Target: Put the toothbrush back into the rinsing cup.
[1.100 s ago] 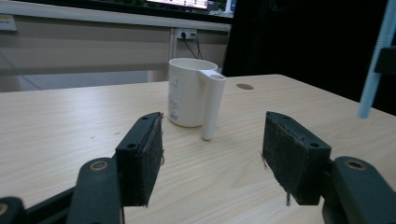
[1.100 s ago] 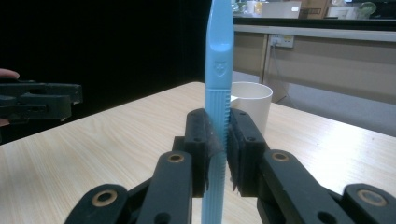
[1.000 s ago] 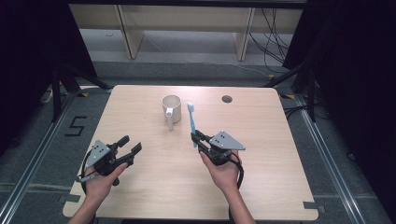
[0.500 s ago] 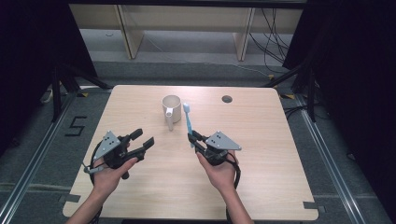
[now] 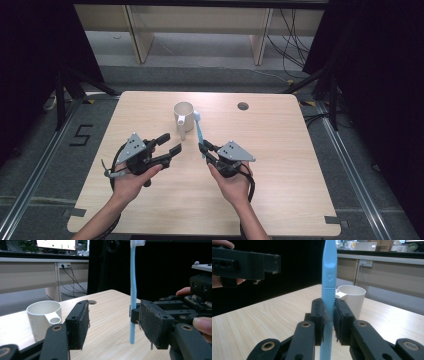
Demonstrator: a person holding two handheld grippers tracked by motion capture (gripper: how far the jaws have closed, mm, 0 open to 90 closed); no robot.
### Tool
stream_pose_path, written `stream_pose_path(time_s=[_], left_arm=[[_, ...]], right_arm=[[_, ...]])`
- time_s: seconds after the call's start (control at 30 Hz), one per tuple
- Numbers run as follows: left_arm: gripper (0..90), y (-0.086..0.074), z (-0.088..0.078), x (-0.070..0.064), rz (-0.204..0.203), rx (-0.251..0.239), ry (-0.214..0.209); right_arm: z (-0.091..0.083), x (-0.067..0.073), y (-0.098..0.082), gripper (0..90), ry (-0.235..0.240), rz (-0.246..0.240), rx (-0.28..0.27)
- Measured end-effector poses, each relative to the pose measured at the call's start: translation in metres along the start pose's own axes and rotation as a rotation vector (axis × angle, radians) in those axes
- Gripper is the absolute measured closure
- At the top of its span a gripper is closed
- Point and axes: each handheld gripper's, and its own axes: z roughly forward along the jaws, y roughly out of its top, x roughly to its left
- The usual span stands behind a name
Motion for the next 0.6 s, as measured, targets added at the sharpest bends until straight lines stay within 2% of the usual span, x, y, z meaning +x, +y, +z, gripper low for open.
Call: stream_pose_path(time_s=[0.2, 0.3, 0.33, 0.37, 0.43, 0.47, 0.53, 0.6], left_arm=[[42.1, 0.005, 0.010, -0.004, -0.001, 0.018, -0.028], [42.9, 0.006, 0.014, -0.005, -0.004, 0.023, -0.034], [43.3, 0.008, 0.018, -0.005, -0.007, 0.026, -0.037], [43.6, 0.009, 0.020, -0.006, -0.008, 0.032, -0.038], [44.3, 0.009, 0.022, -0.006, -0.009, 0.033, -0.042], [44.7, 0.010, 0.026, -0.007, -0.008, 0.036, -0.044], [45.4, 0.012, 0.030, -0.007, -0.009, 0.040, -0.046], [46.0, 0.013, 0.033, -0.007, -0.007, 0.044, -0.047]], right_arm=[[0.003, 0.002, 0.000, 79.4, 0.014, 0.000, -0.006], [0.003, 0.003, 0.000, 79.4, -0.009, -0.012, -0.008], [0.003, 0.004, 0.000, 79.4, 0.006, -0.008, 0.005], [0.005, 0.003, -0.001, 79.4, 0.014, -0.017, -0.008], [0.005, 0.004, -0.001, 79.4, 0.015, -0.012, -0.001], [0.005, 0.006, -0.001, 79.4, 0.009, 0.009, 0.002], [0.007, 0.004, -0.002, 79.4, 0.017, -0.025, -0.011], [0.007, 0.005, -0.002, 79.4, 0.021, -0.014, -0.004]])
